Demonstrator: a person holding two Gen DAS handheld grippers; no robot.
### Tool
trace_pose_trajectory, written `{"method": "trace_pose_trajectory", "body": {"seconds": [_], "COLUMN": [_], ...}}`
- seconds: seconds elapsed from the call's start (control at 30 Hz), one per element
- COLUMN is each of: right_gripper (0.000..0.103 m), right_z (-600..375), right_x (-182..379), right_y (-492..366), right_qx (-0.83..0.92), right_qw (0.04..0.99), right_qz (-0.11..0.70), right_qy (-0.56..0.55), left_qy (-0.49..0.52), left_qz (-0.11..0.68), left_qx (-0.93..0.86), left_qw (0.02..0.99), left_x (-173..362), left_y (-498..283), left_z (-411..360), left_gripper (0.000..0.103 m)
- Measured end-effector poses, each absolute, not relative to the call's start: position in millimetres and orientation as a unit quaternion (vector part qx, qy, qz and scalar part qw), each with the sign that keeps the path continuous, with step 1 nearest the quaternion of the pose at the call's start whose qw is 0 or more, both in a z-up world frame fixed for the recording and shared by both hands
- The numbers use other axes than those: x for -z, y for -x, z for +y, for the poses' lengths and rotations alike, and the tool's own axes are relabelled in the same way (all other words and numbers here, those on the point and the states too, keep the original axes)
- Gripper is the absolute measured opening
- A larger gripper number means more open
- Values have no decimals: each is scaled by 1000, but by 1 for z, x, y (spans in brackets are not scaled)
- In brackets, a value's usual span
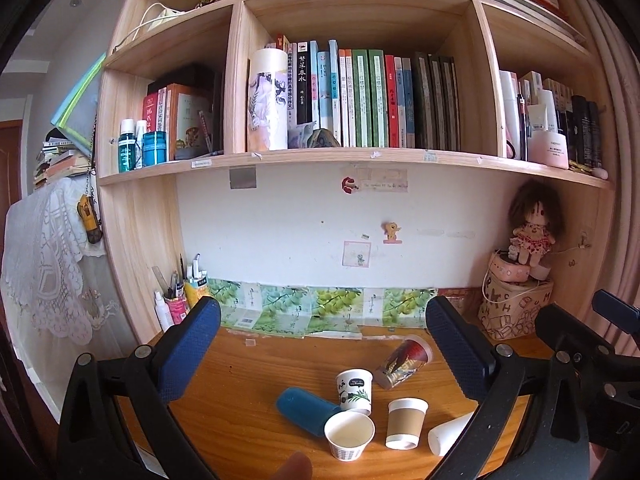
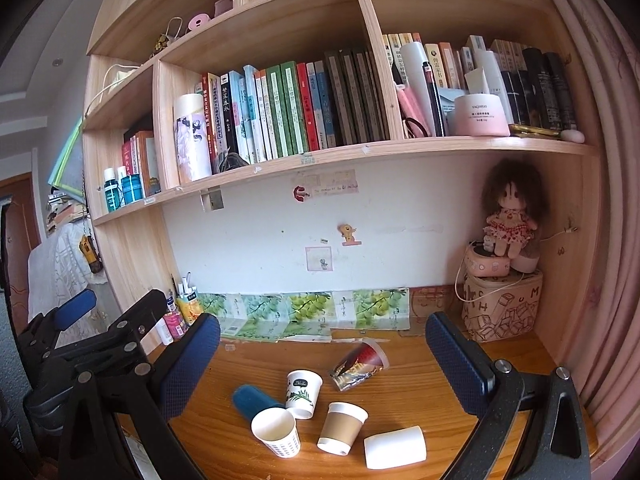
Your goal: Flip cup upright
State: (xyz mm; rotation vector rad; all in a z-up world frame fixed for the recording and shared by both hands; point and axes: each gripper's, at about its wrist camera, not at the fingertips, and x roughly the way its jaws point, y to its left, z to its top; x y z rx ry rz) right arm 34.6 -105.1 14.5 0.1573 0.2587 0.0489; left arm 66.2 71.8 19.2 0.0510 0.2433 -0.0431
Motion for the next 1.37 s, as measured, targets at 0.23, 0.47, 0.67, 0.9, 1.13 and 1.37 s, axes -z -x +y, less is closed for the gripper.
{"method": "trace_pose_trajectory", "body": {"seconds": [0.23,0.47,0.67,0.9,1.13,1.37], "right_gripper": [103,103,103,103,103,103], "right_z": [-101,-97,-98,-103,-107,-109], "right_x": [-14,-14,-13,-8,-6,-5], "right_y": [-42,-47,-51,-55,-53,-53], "right_qx": [-39,-51,-54,-51,-53,-59], "right_qw": [987,987,986,983,981,980], "right_qz": [132,129,135,151,155,157], "right_qy": [-78,-78,-83,-95,-101,-103], "left_qy": [-29,-29,-31,-35,-36,-35], "left_qz": [127,132,132,135,135,134], "left_qx": [8,-3,-2,7,8,5], "left_qw": [991,991,991,990,990,990], "left_x": [-17,-15,-15,-14,-14,-14], "left_y": [-68,-70,-73,-75,-75,-74], "left_z": [76,81,78,72,71,69], "left_gripper": [103,103,103,103,103,103]}}
